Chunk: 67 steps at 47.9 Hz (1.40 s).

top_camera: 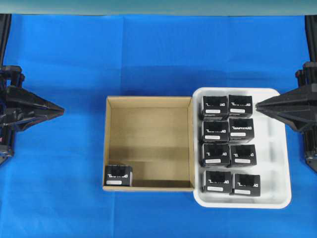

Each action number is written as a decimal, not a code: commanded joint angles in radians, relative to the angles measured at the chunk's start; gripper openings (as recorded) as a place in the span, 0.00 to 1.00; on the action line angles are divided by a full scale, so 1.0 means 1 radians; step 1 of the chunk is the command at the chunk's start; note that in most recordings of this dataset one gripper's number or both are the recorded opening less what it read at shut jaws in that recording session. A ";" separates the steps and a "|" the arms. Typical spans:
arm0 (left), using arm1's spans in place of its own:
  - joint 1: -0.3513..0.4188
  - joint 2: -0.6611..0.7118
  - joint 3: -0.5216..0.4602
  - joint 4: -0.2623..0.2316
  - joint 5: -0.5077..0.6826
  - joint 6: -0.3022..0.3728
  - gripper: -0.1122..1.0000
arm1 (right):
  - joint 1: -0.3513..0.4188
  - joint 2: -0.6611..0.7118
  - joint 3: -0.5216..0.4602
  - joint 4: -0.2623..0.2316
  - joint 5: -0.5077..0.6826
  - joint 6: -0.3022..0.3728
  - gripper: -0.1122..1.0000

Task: Pick the box from inside the cardboard box.
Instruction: 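Move the right gripper over the cardboard box toward the black box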

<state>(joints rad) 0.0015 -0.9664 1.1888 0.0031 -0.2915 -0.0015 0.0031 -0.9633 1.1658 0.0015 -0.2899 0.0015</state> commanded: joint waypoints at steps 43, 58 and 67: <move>-0.009 -0.005 -0.135 0.014 0.321 -0.017 0.05 | 0.020 0.641 -0.614 0.080 0.907 0.273 0.10; -0.009 -0.005 -0.137 0.014 0.324 -0.018 0.05 | 0.023 0.982 -0.976 0.080 1.241 0.264 0.10; -0.008 -0.014 -0.140 0.014 0.328 -0.018 0.05 | 0.032 1.114 -1.100 0.080 1.325 0.252 0.10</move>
<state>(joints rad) -0.0092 -0.9787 1.0830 0.0138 0.0399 -0.0215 0.0261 0.1058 0.1150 0.0798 1.0201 0.2608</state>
